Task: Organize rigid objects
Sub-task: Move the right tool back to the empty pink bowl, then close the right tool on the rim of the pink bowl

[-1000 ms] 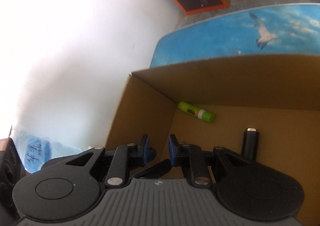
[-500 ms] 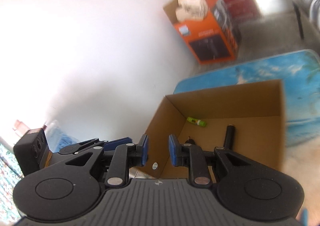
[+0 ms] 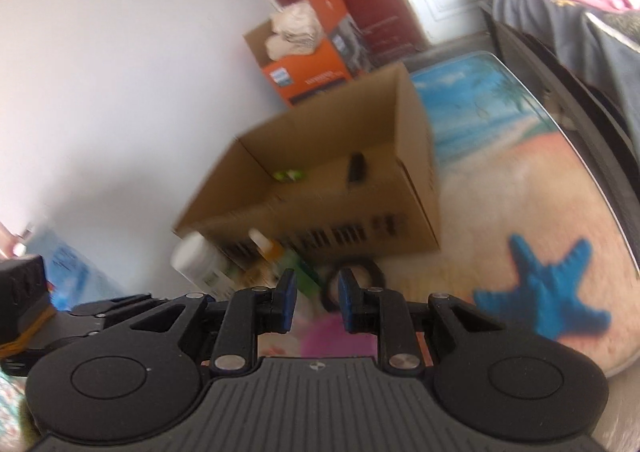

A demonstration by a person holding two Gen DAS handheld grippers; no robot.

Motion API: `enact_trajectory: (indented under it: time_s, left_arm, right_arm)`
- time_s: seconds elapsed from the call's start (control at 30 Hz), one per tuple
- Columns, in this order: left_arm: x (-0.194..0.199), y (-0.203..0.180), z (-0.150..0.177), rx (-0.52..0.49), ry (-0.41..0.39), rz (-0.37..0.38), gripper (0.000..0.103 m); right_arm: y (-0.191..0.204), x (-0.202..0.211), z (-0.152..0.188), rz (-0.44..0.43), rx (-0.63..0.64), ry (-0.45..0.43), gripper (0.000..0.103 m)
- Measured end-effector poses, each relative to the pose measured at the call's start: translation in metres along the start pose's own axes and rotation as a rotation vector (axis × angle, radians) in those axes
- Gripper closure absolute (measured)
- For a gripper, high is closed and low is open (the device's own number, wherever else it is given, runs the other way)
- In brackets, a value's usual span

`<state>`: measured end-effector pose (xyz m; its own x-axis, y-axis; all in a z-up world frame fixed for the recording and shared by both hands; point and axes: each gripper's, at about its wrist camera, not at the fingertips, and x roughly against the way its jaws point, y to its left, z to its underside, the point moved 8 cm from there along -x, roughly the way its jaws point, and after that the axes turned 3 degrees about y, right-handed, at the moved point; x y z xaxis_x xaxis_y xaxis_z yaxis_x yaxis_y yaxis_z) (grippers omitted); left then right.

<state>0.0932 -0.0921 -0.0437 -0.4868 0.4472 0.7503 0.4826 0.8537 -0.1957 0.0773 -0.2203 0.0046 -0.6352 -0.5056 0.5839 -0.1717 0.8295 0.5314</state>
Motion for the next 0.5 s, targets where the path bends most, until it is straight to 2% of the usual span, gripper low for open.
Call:
enact_trajectory:
  time_s: [0.1, 0.17, 0.33, 0.5]
  left_arm:
    - [-0.014, -0.011, 0.015, -0.028, 0.057, 0.015, 0.028]
    - [-0.022, -0.019, 0.022, -0.072, 0.079, -0.008, 0.026]
    - [-0.040, -0.031, 0.033, -0.182, 0.092, -0.077, 0.022]
    - [-0.056, -0.036, 0.038, -0.214, 0.108, -0.103, 0.022]
  right_arm:
    - [-0.007, -0.016, 0.018, 0.012, -0.032, 0.041, 0.079]
    - [-0.012, -0.023, 0.026, 0.011, -0.050, 0.061, 0.079]
    - [-0.020, -0.032, 0.033, 0.028, -0.066, 0.081, 0.079]
    - [-0.027, -0.043, 0.039, 0.024, -0.085, 0.113, 0.079]
